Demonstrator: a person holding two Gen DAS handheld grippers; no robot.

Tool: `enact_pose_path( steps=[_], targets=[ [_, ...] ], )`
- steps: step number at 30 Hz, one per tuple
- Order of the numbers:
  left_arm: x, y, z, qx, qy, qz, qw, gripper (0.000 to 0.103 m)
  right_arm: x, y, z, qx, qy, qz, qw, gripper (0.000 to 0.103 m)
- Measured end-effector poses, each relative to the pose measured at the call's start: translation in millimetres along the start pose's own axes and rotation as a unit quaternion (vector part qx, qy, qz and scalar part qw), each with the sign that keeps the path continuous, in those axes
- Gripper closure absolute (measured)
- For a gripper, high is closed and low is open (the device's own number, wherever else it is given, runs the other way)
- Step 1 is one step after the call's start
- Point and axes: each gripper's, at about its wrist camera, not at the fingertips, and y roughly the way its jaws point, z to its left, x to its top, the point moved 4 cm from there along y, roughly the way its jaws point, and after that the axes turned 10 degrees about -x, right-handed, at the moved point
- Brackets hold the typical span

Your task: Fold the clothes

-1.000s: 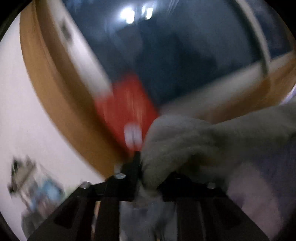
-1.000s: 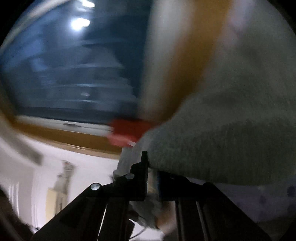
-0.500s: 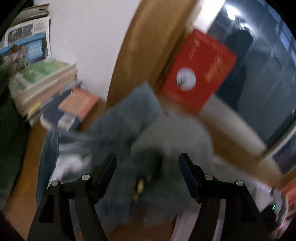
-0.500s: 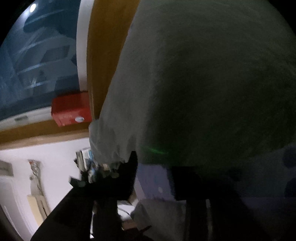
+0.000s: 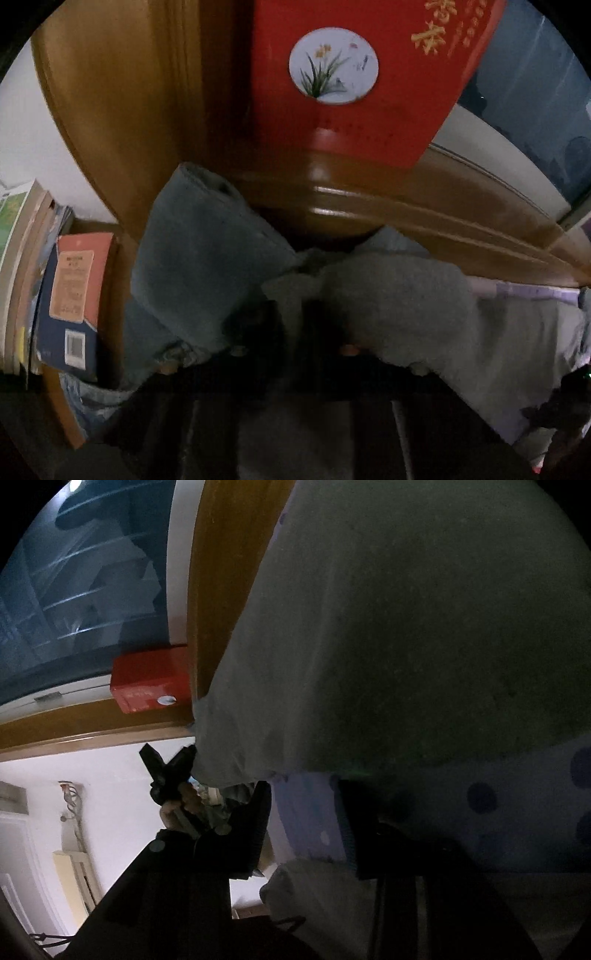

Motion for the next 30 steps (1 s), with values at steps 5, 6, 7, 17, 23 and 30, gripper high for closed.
enact_pose_path(
  steps=[5,6,7,17,23,30],
  targets=[
    [0,-58,1,-0.009,-0.067,-0.178,0.9818,0.098,-11,-12,19,0.035,-0.063,0.018,0.997,0.067],
    [-1,-54,3,0.002,-0.072,-0.179,0.9812,0.098,-14,-14,24,0.052,-0.077,0.028,0.995,0.066],
    [-2,-49,6,0.014,-0.075,-0.177,0.9812,0.098,-16,-16,28,0.068,-0.091,0.04,0.993,0.064],
    [-48,-43,7,0.087,-0.15,-0.19,0.9662,0.056,35,-133,12,-0.006,-0.128,-0.135,0.982,0.055],
    [-76,-61,-125,0.038,0.075,-0.226,0.9706,0.029,106,-299,-93,-0.408,-0.008,-0.397,0.822,0.051],
    [-63,44,-147,-0.025,0.035,-0.062,0.9971,0.032,167,-352,-156,-0.437,0.035,-0.388,0.811,0.062]
  ],
)
